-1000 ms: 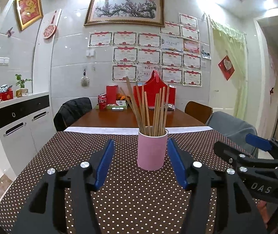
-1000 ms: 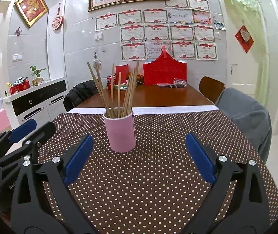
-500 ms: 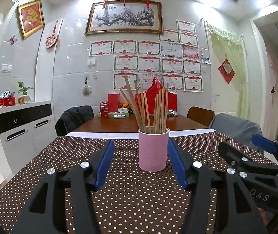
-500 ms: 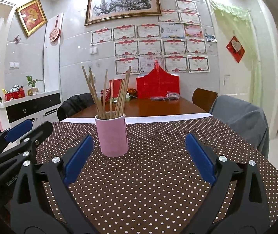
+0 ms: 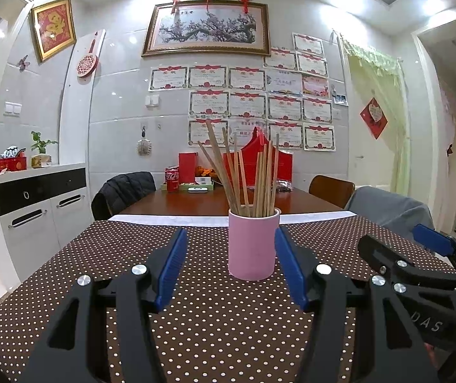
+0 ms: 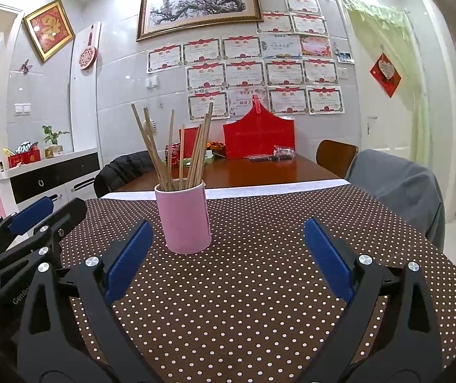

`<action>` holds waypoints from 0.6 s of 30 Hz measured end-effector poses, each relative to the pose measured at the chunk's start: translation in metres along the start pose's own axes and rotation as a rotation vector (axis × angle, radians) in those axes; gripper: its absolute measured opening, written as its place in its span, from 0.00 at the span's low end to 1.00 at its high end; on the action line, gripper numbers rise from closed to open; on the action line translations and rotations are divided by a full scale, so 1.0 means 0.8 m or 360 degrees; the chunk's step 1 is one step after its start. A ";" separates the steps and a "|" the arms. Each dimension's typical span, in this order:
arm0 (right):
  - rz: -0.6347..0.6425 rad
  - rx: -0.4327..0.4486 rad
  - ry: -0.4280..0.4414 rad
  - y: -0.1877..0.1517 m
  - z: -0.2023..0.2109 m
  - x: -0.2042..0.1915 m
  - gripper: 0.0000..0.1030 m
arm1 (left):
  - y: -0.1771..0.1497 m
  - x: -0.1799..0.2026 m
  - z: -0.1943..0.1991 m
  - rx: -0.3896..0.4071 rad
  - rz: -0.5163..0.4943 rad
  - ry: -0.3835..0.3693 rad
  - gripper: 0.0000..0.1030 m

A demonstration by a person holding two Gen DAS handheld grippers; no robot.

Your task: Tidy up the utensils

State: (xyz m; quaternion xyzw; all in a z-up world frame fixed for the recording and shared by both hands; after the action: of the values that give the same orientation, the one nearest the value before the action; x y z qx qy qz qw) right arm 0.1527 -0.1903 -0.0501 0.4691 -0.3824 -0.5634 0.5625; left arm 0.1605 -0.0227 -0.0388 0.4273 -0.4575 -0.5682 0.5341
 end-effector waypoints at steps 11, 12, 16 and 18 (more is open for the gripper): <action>0.0001 -0.0032 0.0000 -0.001 -0.004 0.000 0.91 | 0.000 -0.005 0.000 -0.0006 0.0003 0.0010 0.56; 0.0002 -0.0032 0.0000 -0.001 -0.005 0.000 0.91 | 0.000 -0.005 0.000 -0.0005 0.0003 0.0009 0.56; 0.0003 -0.0031 -0.0002 -0.001 -0.004 0.000 0.91 | 0.000 -0.005 0.001 -0.0004 0.0002 0.0009 0.56; 0.0002 -0.0028 0.0000 -0.001 -0.004 0.001 0.91 | 0.001 -0.006 0.002 0.0000 0.0001 0.0008 0.56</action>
State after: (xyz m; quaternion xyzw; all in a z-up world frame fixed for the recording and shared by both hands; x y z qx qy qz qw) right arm 0.1557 -0.1904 -0.0519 0.4639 -0.3776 -0.5663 0.5671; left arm 0.1597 -0.0182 -0.0379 0.4287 -0.4563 -0.5668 0.5355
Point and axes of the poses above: each gripper's, at about its wrist camera, not at the fingertips, and z roughly against the way its jaws point, x to its right, y to its top, the point moved 7 cm from there along -z, roughly the way its jaws point, and after that the axes turned 4 degrees about -x, right-handed, at the moved point
